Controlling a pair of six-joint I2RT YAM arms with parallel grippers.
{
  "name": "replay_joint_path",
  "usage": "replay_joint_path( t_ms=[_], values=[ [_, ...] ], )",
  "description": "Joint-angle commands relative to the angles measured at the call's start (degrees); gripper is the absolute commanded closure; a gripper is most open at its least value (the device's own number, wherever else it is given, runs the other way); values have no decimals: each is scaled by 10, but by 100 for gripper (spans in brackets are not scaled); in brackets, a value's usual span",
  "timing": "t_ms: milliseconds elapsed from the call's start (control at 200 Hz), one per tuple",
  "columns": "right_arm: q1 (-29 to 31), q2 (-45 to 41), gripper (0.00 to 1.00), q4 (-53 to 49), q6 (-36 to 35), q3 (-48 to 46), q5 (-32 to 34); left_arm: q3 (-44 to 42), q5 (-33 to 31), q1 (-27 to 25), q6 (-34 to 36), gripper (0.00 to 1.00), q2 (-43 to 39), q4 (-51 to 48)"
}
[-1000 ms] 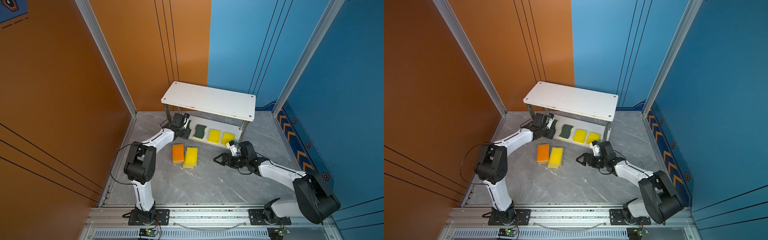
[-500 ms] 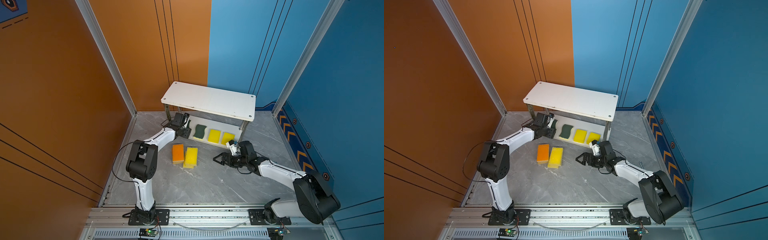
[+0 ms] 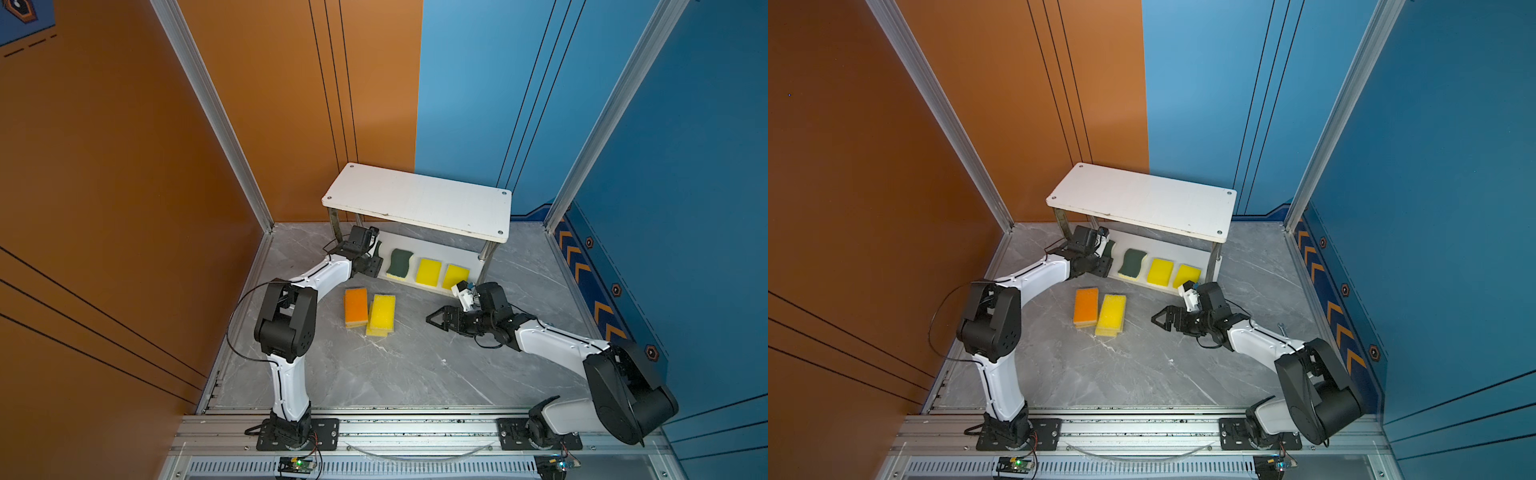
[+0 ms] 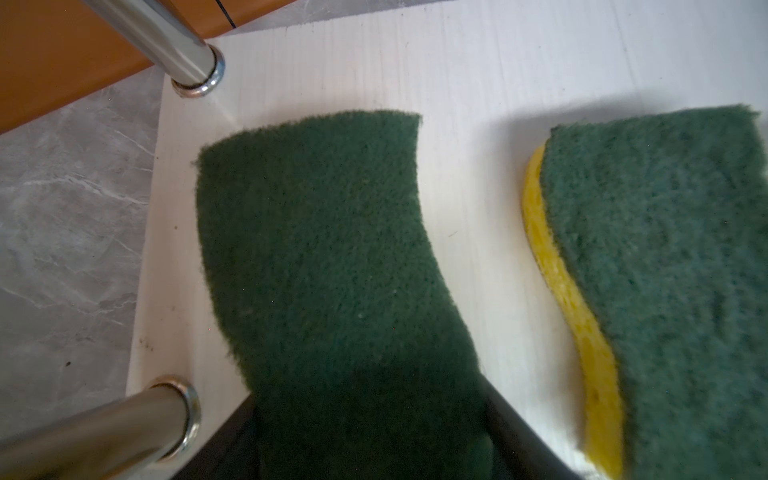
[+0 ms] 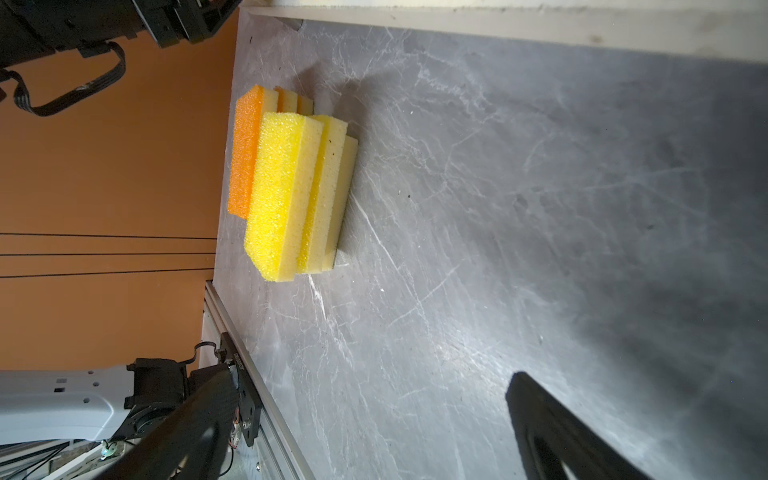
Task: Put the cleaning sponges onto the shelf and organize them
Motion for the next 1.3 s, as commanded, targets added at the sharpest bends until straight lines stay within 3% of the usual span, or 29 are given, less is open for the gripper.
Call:
replay_joint_path(
  t_ms=[0,1292],
  values=[
    [5,6,0,6,9,12,11,26,-12,4,-7,30,13,-14],
    [10,17,0,18,14,14,7,30,-33,5,-25,28,17,-26]
  ],
)
